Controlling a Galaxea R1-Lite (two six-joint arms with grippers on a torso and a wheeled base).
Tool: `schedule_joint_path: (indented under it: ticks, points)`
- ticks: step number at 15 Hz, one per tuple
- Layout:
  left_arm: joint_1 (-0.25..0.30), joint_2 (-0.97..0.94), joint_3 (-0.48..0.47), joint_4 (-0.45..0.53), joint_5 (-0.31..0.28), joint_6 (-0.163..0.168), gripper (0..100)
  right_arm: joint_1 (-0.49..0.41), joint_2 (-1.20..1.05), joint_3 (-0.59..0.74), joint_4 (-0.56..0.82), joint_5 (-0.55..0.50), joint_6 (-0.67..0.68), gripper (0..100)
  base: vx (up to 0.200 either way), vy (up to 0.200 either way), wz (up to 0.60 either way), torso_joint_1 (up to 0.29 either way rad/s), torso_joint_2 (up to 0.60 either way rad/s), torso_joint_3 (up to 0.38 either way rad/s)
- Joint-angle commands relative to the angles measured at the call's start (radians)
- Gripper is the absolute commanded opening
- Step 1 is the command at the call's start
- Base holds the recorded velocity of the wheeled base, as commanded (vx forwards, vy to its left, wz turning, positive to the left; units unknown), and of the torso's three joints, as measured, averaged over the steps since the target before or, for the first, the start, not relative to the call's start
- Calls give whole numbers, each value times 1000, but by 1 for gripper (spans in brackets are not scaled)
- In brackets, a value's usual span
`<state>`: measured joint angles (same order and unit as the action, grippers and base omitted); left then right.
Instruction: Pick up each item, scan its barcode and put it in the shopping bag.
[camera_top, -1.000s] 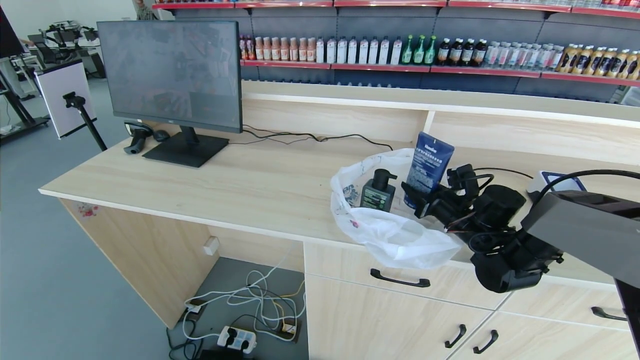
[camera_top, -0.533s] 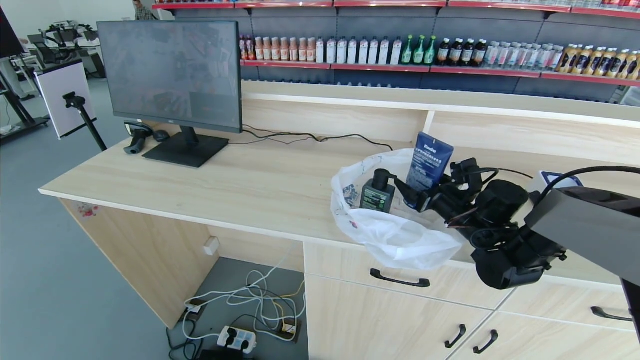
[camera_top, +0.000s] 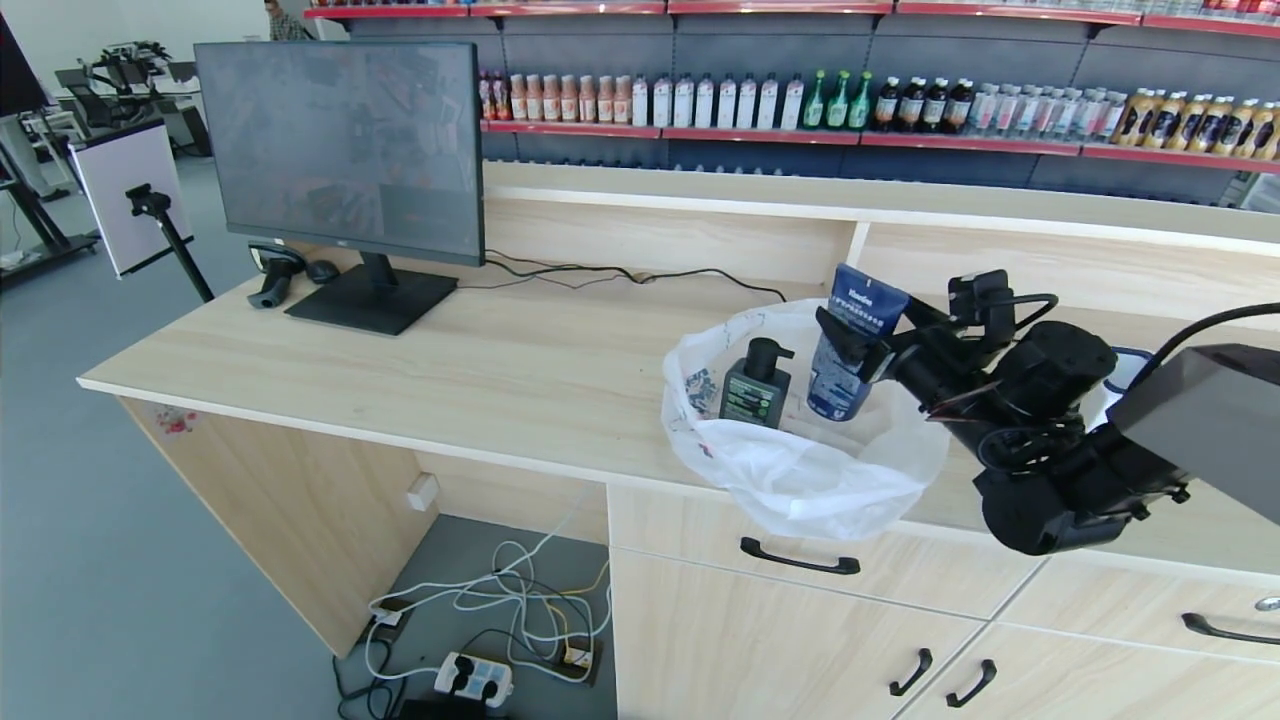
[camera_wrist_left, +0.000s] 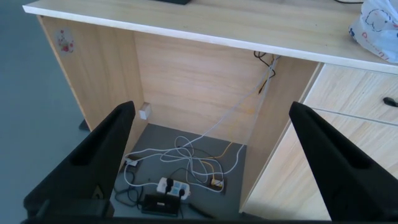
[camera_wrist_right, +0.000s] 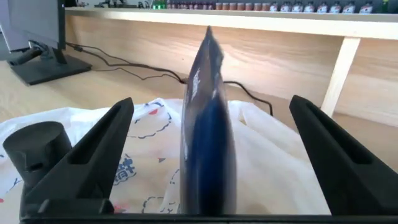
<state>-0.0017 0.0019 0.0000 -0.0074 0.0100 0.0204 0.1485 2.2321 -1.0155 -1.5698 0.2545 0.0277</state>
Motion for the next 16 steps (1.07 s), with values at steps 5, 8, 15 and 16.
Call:
schedule_joint_path:
  ticks: [5, 8, 15, 16]
  points:
    - [0, 0, 0, 0, 1, -2, 100, -6, -236, 132, -1, -1, 14, 100, 0, 0, 0, 0, 0, 0]
    - [0, 0, 0, 0, 1, 0, 100, 0, -433, 359, -1, -18, 5, 100, 0, 0, 0, 0, 0, 0]
    - [0, 0, 0, 0, 1, 1, 100, 23, -841, 858, -1, -118, -18, 100, 0, 0, 0, 0, 0, 0]
    - [0, 0, 0, 0, 1, 0, 100, 14, -882, 910, -1, -116, -18, 100, 0, 0, 0, 0, 0, 0]
